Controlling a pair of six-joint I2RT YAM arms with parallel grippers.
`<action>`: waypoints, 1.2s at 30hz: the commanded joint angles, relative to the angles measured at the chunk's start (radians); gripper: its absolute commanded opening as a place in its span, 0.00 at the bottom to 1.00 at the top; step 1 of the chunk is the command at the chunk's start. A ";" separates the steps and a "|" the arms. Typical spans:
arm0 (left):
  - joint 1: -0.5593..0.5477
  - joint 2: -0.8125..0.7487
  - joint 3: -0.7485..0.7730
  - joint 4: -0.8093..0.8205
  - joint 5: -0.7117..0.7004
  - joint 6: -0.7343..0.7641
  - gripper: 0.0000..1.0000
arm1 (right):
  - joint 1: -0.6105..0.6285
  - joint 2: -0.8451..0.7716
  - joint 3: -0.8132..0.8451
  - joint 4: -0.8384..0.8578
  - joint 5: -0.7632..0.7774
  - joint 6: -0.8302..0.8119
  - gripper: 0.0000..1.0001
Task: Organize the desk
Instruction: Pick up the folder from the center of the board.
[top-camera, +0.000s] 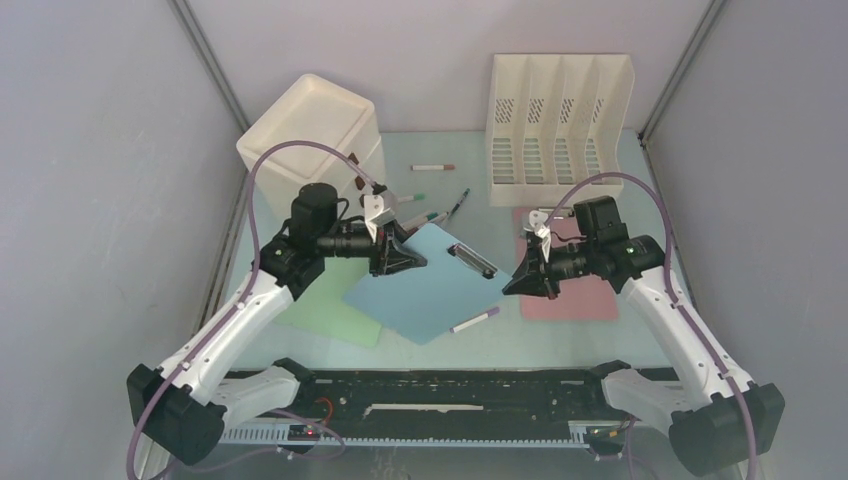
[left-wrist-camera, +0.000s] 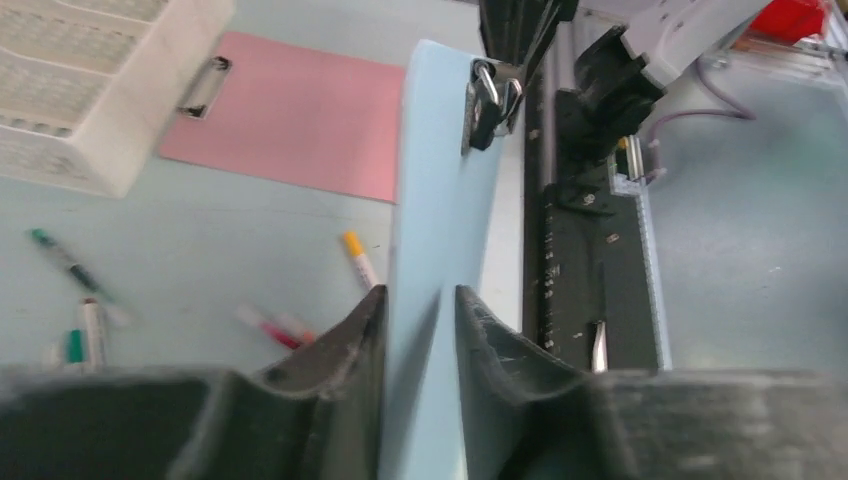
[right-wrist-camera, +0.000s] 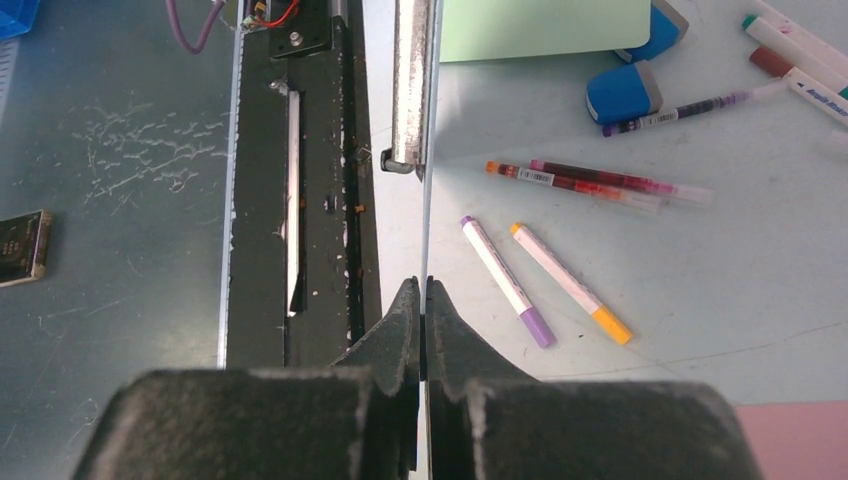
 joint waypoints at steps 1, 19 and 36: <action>0.005 0.029 0.059 -0.028 0.142 0.030 0.21 | 0.004 -0.005 0.052 0.014 -0.028 0.022 0.00; 0.003 -0.072 -0.192 0.841 -0.002 -0.737 0.00 | 0.006 -0.013 0.052 0.113 -0.292 0.164 0.62; 0.029 -0.151 -0.274 0.858 -0.208 -0.809 0.88 | -0.063 -0.070 0.051 0.138 -0.199 0.207 0.00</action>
